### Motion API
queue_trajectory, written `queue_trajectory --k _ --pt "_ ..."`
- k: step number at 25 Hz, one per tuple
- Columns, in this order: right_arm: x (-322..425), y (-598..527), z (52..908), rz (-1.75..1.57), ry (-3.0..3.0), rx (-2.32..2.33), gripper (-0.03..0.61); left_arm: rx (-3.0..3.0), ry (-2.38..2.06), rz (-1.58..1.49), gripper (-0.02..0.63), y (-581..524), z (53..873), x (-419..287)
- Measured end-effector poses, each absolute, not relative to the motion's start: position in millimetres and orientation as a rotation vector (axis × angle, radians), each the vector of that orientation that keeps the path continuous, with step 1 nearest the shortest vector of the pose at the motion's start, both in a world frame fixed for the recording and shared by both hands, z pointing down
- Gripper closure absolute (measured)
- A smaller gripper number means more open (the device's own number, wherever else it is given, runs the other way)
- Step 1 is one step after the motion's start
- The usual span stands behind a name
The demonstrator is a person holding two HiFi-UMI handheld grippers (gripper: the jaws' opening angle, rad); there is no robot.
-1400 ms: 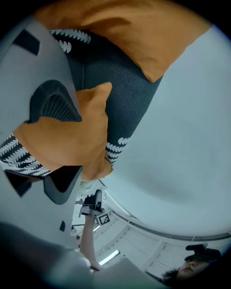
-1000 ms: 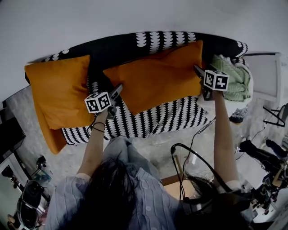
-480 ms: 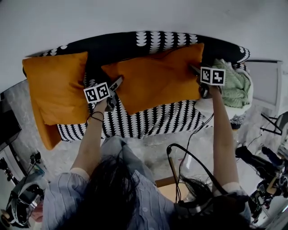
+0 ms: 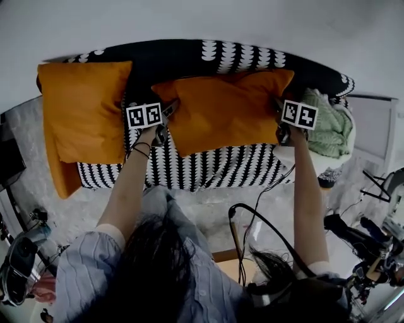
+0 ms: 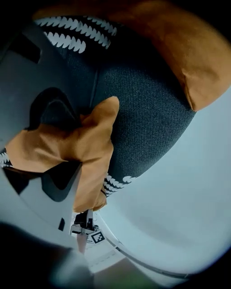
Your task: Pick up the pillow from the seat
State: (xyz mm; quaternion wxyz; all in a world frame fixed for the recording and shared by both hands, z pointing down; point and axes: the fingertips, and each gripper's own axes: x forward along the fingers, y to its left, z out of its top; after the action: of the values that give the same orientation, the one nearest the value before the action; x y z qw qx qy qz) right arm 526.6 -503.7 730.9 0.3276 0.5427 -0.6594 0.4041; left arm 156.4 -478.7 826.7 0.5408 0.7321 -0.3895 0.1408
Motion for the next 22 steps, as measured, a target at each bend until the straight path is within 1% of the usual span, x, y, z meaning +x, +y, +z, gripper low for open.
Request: queue_trajectory --k 3,8,13,22 --pt "528 -489 720 1.085 -1.738 1.492 0.502 1.764 -0.919 0.316 0.394 -469 816 158" --pt "525 -455 699 1.080 -1.765 1.535 0.511 1.840 -0.923 0.318 0.403 -453 797 152" --pt "517 -421 658 1.043 -1.825 1.559 0.515 1.882 -0.903 0.256 0.413 -434 769 147" --pt "488 -358 578 0.979 -1.963 1.753 0.515 1.948 -0.886 0.118 0.454 -399 709 126"
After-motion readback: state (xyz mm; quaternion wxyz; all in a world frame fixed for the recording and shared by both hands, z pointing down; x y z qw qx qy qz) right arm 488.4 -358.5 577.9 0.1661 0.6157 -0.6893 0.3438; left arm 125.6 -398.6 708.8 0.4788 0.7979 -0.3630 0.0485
